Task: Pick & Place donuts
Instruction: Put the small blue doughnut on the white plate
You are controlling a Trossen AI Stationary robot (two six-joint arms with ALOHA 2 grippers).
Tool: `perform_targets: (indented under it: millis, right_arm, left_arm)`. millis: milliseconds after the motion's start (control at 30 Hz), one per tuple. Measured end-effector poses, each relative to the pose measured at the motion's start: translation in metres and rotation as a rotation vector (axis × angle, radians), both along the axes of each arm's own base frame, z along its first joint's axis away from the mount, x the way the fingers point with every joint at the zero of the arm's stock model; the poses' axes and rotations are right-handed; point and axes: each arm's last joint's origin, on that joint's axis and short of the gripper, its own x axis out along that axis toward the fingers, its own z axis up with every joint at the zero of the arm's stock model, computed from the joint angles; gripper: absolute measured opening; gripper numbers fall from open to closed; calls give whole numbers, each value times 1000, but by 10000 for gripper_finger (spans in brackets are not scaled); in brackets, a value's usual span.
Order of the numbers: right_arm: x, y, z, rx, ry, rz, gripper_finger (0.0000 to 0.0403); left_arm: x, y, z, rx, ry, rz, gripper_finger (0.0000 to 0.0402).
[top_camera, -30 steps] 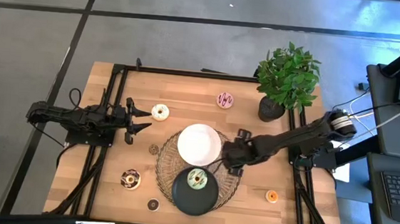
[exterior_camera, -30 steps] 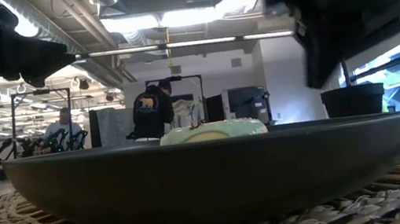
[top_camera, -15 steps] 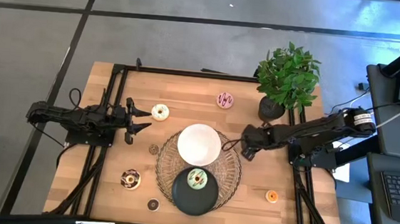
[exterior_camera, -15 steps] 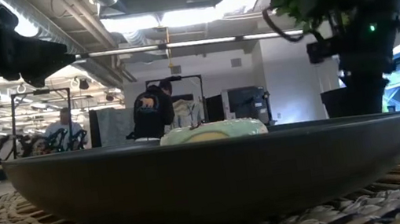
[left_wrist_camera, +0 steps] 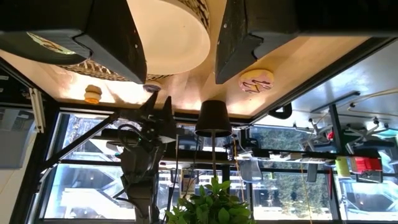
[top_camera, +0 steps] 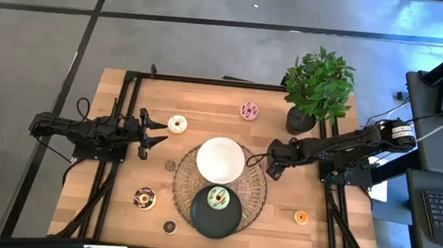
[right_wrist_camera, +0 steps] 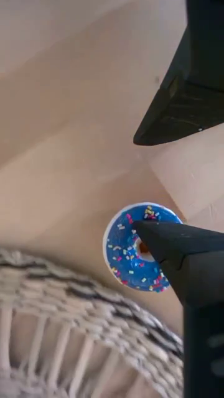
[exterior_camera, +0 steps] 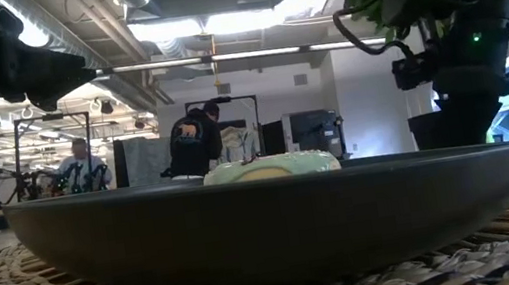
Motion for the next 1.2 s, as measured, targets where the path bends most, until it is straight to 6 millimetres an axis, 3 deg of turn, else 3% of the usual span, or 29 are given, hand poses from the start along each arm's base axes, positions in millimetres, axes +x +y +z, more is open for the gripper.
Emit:
perform_targets:
  millis: [533,933,1200]
  right_arm:
    - [2,4,-3,124,-35,30,203]
    - [3,5,-3,163,-41,41,90]
    - [3,5,-3,163,-41,41,66]
  left_arm:
    - [0,0,0,0,0,1,189]
    - [0,0,0,0,0,0,189]
    - [0,0,0,0,0,0,189]
